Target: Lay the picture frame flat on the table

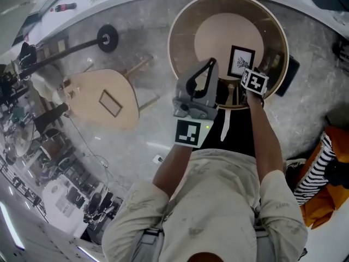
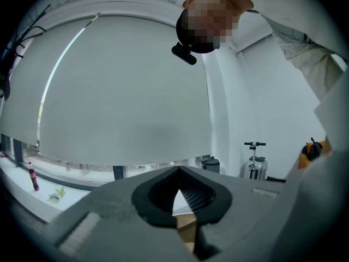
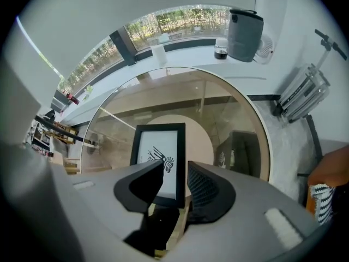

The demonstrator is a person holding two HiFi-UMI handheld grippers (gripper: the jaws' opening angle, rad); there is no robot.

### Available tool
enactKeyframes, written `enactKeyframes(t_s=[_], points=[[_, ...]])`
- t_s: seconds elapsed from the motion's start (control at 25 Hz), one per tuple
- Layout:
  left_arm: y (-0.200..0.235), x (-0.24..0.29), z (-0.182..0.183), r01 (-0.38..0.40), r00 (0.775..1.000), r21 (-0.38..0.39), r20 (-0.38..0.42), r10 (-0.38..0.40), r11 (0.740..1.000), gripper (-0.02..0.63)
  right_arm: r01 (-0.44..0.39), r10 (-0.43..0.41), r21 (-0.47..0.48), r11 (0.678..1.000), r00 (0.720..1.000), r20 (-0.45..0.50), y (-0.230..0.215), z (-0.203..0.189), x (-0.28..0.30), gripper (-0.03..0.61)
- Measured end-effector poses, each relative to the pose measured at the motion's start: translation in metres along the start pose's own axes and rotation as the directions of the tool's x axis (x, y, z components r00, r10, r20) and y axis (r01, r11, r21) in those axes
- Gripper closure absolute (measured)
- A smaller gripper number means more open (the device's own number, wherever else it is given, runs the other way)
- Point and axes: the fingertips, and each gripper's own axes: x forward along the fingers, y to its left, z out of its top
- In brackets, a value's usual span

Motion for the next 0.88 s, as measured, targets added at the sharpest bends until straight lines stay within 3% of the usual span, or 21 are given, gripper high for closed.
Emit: enactKeyframes(t_s=[0.4, 0.88], points=[[-0.005, -0.017, 0.035, 0.014, 0.999, 0.031, 0.033, -0.015, 0.999, 0.611, -0.016, 0.019, -0.075, 0.997, 0.999, 0.031, 0.019, 0.01, -0.07, 0.439], [-0.023, -0.039, 0.078, 0.032, 0.994, 0.106, 0.101, -0.042, 0.994, 0.611, -0.057, 0.066, -0.078, 0.995, 0.992, 0.111, 0.027, 0.016, -0.146, 0.439]])
